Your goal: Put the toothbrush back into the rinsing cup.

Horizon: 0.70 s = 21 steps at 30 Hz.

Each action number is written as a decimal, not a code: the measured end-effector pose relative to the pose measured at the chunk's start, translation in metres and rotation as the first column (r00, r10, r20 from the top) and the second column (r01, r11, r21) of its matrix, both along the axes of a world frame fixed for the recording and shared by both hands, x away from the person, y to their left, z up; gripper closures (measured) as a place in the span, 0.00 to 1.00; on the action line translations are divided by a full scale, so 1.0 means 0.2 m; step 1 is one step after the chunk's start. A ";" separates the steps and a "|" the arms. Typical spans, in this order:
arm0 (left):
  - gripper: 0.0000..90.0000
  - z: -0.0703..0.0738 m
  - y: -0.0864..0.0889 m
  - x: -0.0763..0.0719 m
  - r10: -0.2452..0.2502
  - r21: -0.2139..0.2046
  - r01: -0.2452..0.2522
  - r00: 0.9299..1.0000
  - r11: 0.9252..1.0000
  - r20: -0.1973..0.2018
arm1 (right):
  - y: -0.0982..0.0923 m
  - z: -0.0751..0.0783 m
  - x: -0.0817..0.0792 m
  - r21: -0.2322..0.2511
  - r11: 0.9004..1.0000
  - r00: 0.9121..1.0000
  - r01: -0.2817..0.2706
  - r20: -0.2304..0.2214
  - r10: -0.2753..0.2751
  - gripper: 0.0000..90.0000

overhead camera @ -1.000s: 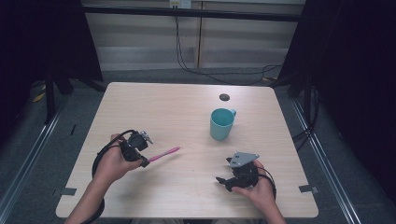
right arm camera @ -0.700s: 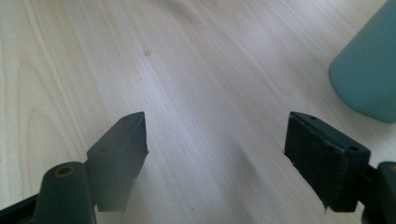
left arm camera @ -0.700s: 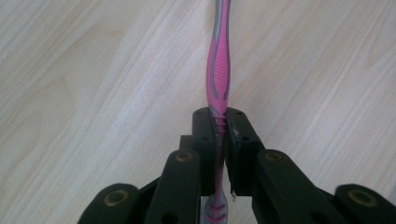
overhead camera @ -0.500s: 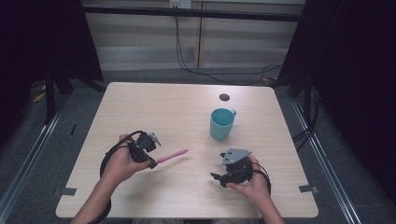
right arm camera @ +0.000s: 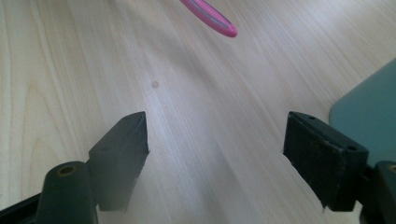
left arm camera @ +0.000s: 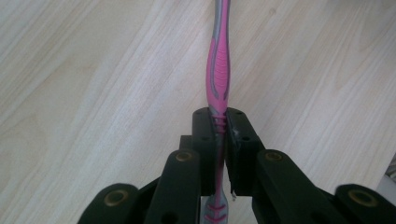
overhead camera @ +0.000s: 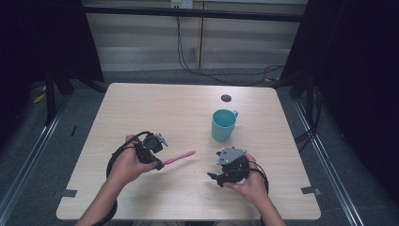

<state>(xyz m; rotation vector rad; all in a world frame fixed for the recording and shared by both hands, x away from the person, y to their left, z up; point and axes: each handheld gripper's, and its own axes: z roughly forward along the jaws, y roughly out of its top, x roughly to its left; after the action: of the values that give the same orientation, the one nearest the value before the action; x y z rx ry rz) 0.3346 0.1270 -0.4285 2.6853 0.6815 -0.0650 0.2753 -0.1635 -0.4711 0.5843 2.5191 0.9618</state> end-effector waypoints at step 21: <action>0.93 0.00 -0.12 0.00 -0.027 -0.041 0.026 0.999 0.999 -0.027 | 0.13 0.11 0.03 -0.037 0.994 0.987 -0.107 0.115 0.110 0.30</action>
<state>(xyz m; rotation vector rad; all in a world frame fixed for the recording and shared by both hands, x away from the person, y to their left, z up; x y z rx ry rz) 0.3339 0.1038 -0.4293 2.6592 0.6458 -0.1215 0.2815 -0.1368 -0.4496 0.3735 2.4776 0.9643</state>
